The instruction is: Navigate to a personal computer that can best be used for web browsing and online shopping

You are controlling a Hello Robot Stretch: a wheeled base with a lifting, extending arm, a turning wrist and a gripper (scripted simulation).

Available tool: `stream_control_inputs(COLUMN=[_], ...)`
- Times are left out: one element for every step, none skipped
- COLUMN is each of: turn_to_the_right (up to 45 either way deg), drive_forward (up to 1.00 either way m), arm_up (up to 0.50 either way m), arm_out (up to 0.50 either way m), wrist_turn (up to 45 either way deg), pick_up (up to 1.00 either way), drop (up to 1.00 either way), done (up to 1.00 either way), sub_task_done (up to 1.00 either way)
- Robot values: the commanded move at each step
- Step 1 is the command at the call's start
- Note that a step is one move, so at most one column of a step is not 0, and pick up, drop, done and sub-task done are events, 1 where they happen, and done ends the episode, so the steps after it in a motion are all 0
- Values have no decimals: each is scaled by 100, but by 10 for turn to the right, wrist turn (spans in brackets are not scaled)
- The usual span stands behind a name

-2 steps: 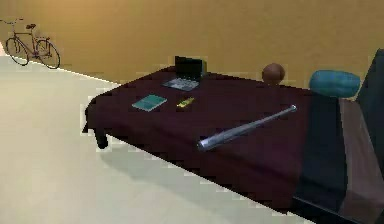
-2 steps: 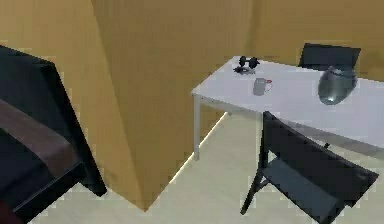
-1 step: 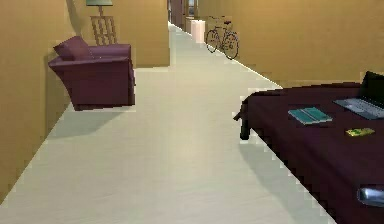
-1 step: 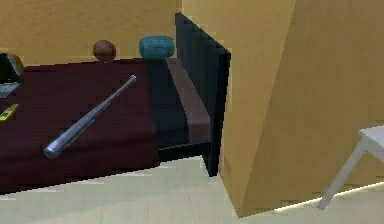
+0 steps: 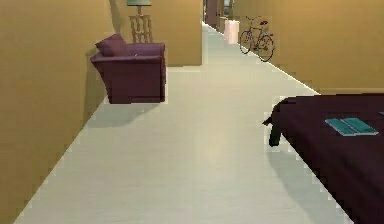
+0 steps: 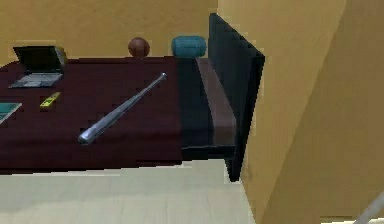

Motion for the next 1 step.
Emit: stream_control_inputs(turn_to_the_right=[0], drive_forward=[100], arm_up=[0], arm_out=[0], wrist_turn=[0], pick_up=[0], drop=[0], done=[0], sub_task_done=[0])
